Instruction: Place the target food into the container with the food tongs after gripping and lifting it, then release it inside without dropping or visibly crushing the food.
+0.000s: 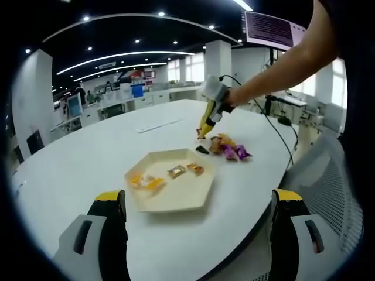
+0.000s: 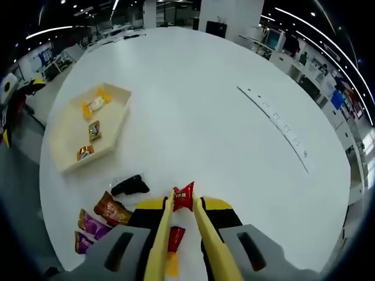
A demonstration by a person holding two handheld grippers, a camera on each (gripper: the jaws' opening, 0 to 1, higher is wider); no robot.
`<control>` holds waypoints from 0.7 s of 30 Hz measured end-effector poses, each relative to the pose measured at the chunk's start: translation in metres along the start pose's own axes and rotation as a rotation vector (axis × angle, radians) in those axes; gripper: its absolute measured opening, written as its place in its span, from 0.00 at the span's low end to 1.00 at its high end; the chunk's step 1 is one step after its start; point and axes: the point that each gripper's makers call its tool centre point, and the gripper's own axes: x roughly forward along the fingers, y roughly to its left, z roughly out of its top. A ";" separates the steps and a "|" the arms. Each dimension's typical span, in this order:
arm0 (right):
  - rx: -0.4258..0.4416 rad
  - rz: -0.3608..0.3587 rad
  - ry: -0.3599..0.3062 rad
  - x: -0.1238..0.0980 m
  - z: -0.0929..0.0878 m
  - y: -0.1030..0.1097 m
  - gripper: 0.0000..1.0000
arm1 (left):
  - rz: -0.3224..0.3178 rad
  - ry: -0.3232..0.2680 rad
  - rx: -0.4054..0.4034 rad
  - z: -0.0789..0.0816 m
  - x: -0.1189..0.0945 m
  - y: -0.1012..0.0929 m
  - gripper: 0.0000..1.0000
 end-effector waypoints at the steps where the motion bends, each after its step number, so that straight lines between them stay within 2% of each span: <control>1: 0.001 -0.001 -0.002 -0.001 0.001 -0.001 0.21 | -0.001 0.000 0.000 0.000 0.000 0.000 0.99; 21: 0.021 -0.020 -0.013 -0.044 0.027 -0.015 0.21 | -0.005 -0.002 0.021 0.000 0.000 -0.002 0.99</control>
